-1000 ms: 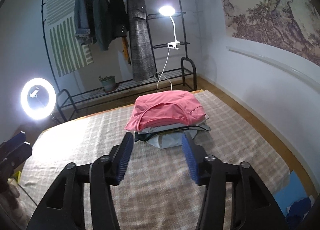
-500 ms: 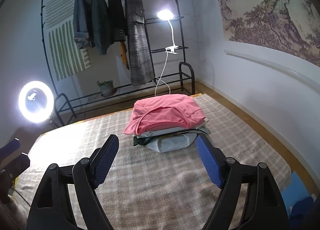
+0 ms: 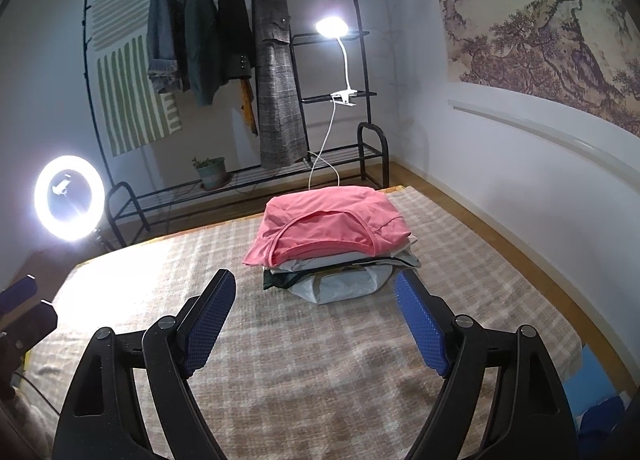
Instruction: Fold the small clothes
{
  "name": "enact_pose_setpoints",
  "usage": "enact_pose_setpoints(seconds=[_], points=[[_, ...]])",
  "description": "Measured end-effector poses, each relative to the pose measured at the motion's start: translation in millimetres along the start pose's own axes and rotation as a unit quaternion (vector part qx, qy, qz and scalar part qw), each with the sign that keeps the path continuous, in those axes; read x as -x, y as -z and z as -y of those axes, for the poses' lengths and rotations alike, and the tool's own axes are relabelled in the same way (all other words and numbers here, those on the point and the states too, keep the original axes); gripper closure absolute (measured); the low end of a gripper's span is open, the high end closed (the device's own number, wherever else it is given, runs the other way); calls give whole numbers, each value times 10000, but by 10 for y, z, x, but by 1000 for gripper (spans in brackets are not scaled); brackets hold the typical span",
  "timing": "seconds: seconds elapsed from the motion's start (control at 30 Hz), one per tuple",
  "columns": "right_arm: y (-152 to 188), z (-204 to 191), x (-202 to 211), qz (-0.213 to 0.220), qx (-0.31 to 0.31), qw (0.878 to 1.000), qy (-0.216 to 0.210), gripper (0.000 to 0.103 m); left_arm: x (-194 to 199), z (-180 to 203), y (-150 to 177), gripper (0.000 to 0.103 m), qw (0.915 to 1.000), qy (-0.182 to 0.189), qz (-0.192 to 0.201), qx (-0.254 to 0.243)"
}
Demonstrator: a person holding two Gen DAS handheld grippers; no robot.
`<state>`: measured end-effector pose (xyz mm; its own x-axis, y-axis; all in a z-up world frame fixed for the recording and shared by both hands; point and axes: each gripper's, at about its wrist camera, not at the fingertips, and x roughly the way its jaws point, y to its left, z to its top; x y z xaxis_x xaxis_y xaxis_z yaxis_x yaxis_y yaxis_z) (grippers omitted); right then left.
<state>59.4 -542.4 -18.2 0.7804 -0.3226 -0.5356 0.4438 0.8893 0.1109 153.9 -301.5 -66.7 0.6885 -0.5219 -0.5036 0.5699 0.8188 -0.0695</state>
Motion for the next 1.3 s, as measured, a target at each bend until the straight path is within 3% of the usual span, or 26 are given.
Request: enact_pose_setpoints(seconds=[1.1,1.3], points=[[-12,19,-56,-88,-113,9998,-130,21,37,-100,0,0,9999,-26,87,-143],[-6,8,-73,-111,-74,9998,-162,21,68,-207,4,0,9994,-42,270,-227]])
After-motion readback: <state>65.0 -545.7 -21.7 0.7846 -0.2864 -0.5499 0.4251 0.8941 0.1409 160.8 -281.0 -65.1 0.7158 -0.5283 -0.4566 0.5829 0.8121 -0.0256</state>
